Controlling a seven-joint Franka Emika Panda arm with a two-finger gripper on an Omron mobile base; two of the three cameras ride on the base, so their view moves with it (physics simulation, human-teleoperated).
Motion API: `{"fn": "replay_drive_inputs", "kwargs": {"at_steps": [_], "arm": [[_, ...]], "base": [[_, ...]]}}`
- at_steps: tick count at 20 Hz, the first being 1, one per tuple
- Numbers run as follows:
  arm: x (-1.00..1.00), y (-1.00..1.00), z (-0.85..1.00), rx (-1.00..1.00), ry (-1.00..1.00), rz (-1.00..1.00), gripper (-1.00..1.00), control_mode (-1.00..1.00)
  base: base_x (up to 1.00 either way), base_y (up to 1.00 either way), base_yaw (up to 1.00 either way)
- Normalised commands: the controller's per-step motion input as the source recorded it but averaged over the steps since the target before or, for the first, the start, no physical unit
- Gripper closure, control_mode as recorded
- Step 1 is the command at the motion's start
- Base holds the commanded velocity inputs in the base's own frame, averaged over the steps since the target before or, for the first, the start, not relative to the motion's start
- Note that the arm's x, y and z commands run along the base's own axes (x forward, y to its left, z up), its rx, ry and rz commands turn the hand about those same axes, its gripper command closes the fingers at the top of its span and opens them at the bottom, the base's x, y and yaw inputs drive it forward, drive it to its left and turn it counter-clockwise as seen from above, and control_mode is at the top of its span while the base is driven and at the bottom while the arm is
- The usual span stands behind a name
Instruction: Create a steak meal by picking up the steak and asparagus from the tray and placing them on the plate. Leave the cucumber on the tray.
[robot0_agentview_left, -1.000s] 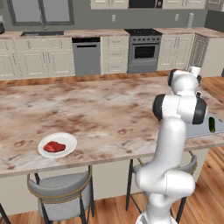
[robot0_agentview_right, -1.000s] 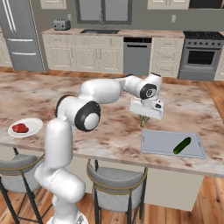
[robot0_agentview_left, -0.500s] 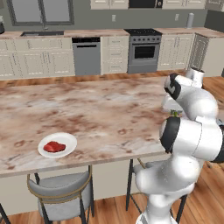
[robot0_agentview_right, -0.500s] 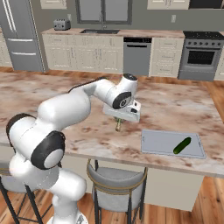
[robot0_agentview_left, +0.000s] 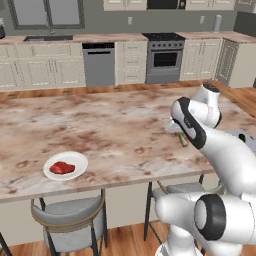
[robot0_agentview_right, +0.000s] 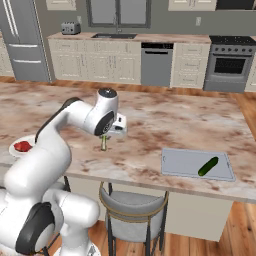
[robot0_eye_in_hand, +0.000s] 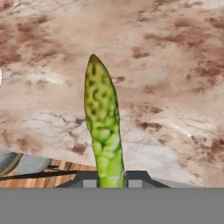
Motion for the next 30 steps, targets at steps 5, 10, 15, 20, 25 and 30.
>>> {"fn": "replay_drive_inputs", "kwargs": {"at_steps": [5, 10, 15, 20, 25, 30], "arm": [[-0.05, 1.0, 0.19, 0.0, 0.0, 0.24, 1.0, -1.0], [0.0, 1.0, 0.11, -0.02, 0.0, 0.27, 1.0, -1.0], [0.09, 1.0, 0.01, -0.07, 0.0, 0.27, 1.0, -1.0], [0.18, 1.0, -0.08, -0.14, 0.0, 0.21, 1.0, -1.0], [0.33, 1.0, -0.21, -0.15, 0.0, 0.1, 1.0, -1.0], [0.5, 0.89, -0.22, -0.09, 0.03, 0.04, 1.0, -1.0]], "base": [[0.0, 0.0, 0.0], [0.0, 0.0, 0.0], [0.0, 0.0, 0.0], [0.0, 0.0, 0.0], [0.0, 0.0, 0.0], [0.0, 0.0, 0.0]]}}
